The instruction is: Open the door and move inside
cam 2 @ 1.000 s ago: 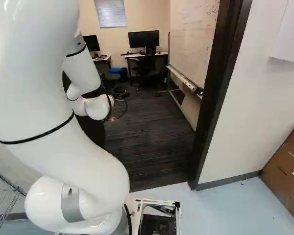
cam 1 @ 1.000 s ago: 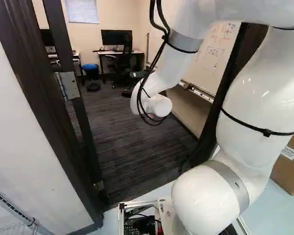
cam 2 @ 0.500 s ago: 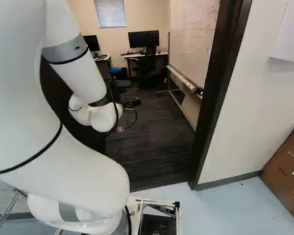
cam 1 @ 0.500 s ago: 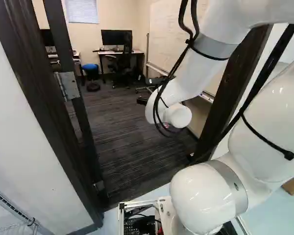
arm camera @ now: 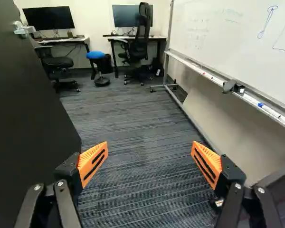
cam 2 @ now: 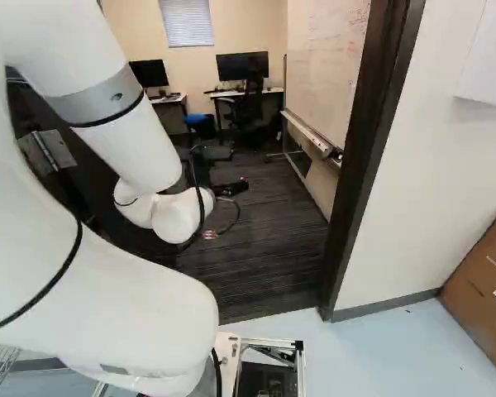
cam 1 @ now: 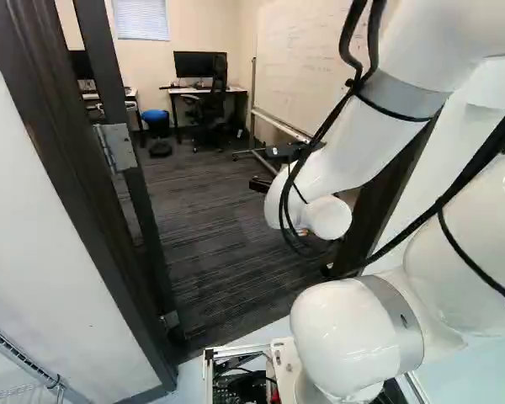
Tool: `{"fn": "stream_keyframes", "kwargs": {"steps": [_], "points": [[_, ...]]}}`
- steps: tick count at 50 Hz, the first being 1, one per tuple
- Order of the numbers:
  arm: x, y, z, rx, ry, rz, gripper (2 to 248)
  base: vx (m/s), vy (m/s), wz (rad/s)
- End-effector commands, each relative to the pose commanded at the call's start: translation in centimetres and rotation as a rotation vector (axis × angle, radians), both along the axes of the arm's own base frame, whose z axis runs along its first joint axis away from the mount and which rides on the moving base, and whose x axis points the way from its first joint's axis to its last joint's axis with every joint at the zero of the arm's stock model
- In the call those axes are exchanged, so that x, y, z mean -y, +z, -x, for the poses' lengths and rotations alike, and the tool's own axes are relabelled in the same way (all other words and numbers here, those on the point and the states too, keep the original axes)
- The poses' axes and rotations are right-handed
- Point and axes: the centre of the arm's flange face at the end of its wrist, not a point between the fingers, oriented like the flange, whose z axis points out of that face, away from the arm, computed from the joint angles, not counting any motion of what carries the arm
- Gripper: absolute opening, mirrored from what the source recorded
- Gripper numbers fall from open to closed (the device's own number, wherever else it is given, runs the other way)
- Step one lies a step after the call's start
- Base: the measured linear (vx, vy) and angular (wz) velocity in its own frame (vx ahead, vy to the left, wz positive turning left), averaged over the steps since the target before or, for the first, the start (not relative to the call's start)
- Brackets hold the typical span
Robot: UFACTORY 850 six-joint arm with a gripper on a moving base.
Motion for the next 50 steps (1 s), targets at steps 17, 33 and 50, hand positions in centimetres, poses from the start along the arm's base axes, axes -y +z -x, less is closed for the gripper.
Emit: {"fn": "stream_keyframes", "kwargs": {"steps": [17, 33, 50], "points": [[0.8, -0.5, 1.4, -0.01, -0.022, 0.002, 247, 0.0, 0.0, 0.0], [0.9, -0.6, 1.7, -0.012, -0.026, 0.003, 247, 0.0, 0.0, 0.0], [0.9, -0.6, 1.7, -0.012, -0.026, 0.003, 247, 0.02, 0.007, 0.005]]}}
